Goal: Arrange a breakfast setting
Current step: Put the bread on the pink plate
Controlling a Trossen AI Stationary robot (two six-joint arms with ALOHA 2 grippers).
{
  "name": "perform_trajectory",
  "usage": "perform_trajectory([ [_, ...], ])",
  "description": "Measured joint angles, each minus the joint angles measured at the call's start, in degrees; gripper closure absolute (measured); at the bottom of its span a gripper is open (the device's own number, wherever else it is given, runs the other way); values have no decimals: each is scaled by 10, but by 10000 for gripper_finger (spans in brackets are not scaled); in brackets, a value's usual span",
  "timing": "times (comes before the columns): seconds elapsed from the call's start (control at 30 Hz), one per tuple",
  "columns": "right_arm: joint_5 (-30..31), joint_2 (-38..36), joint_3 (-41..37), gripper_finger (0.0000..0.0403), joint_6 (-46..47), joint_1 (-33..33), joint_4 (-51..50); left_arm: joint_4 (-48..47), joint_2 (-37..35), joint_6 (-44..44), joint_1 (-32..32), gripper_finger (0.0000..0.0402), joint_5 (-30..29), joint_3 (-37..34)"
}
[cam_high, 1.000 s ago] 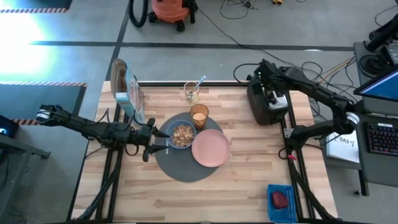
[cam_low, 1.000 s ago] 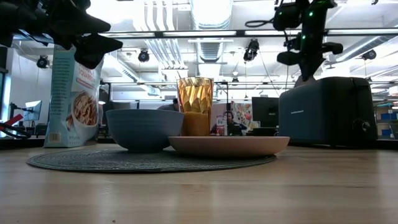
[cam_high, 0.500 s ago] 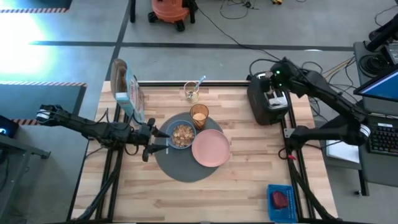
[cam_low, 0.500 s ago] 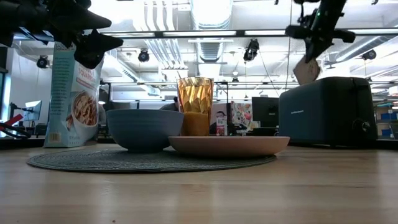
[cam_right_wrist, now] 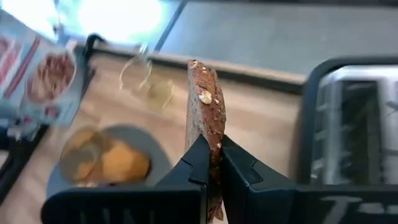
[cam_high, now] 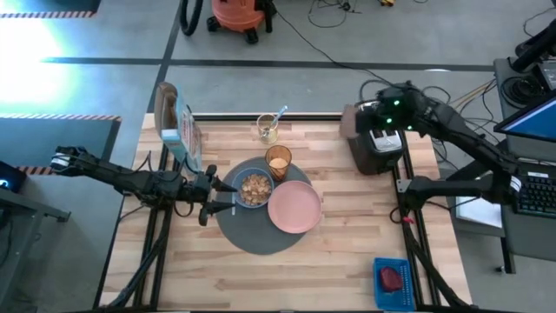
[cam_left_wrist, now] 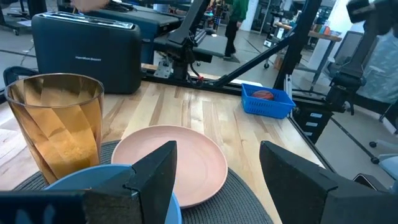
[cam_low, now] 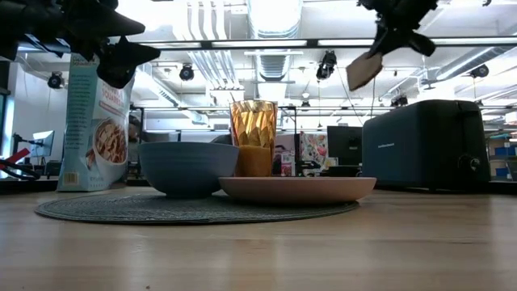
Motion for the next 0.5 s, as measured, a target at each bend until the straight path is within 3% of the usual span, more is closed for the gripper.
perform_trajectory([
  [0.5,5,147,-27,394,122,292,25,13,0,-20,0,188,-1,0],
])
